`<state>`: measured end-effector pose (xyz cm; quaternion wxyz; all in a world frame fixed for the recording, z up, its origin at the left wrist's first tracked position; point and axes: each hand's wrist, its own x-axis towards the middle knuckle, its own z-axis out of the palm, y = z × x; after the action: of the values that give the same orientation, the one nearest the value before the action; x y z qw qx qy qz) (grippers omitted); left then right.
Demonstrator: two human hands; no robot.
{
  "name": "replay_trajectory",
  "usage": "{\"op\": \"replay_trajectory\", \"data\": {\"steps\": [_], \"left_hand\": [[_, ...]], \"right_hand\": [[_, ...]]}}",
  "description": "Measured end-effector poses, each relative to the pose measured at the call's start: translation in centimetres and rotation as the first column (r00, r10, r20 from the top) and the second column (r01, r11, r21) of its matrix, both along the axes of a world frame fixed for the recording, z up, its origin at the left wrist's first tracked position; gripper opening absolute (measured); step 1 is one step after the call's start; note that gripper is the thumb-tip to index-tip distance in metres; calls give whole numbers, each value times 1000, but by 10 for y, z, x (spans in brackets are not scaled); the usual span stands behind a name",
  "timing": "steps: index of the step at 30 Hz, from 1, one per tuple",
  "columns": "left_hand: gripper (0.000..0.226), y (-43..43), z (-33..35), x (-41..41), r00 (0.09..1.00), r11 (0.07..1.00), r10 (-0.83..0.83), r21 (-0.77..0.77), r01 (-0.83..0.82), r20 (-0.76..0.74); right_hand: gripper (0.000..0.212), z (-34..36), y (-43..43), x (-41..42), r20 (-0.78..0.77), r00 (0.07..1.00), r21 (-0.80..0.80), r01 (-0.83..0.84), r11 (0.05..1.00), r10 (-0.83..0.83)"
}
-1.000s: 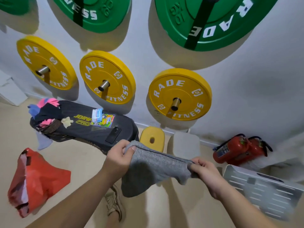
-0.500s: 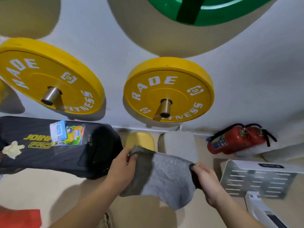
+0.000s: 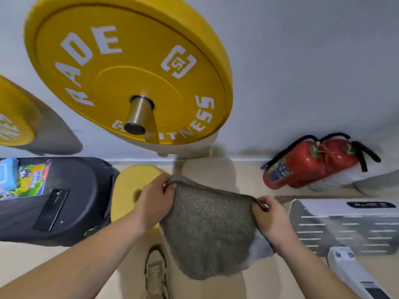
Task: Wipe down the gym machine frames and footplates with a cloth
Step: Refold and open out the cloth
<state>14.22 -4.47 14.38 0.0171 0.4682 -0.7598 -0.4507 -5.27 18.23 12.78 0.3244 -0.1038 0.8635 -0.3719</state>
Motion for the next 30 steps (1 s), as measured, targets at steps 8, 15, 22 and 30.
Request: {"op": "replay_trajectory", "data": {"steps": [8, 15, 22, 30], "left_hand": [[12, -58, -200, -88, 999, 997, 37, -66, -36, 19], [23, -89, -295, -133, 993, 972, 70, -219, -89, -91], [15, -108, -298, -123, 949, 966, 193, -123, -229, -250], [25, -92, -265, -75, 980, 995, -91, 23, 96, -177]], "right_hand": [[7, -196, -64, -72, -110, 993, 15, 45, 999, -43], [9, -280, -98, -120, -288, 936, -295, 113, 949, -201], [28, -291, -105, -115, -342, 929, -371, 4, 929, -141], [39, -285, -50, -108, -277, 961, -333, -77, 940, -19]]}}
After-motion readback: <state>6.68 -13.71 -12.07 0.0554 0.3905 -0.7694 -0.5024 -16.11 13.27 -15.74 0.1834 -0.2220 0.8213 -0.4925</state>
